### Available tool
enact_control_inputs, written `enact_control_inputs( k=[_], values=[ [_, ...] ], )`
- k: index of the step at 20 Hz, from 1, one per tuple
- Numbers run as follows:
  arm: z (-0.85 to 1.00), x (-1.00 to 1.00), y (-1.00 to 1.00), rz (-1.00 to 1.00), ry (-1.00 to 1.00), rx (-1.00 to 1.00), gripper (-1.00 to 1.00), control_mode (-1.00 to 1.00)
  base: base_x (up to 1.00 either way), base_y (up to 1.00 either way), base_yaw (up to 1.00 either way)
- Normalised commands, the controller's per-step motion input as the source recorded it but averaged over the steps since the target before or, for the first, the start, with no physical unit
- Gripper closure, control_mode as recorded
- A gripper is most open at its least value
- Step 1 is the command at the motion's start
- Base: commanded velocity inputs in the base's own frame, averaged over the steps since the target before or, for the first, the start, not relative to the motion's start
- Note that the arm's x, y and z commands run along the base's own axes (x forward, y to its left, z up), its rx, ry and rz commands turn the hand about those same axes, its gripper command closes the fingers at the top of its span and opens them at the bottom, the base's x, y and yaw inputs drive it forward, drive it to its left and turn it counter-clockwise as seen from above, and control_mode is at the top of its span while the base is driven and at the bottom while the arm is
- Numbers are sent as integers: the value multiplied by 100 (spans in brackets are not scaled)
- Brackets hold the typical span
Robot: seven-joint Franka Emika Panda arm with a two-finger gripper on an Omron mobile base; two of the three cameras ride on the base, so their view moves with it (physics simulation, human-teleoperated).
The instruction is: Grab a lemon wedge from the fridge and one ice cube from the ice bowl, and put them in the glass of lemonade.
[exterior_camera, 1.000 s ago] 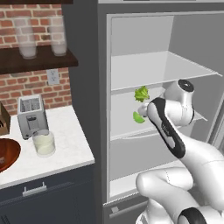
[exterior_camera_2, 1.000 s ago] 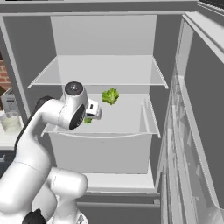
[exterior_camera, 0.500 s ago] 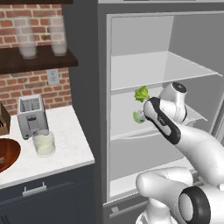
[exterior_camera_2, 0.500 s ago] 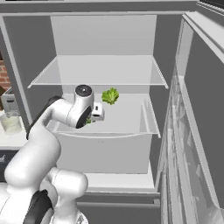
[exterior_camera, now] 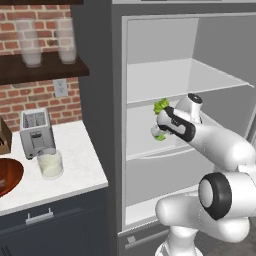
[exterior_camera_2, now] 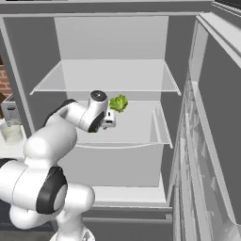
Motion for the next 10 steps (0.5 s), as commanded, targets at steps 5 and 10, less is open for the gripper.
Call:
enact_control_inputs(
  k=[5, 10],
  values=[
    [-5, 32, 5, 0, 3, 0, -100, -100, 0, 0, 0],
    [-16, 12, 11, 0, 0, 0, -100, -100, 0, 0, 0]
  ],
)
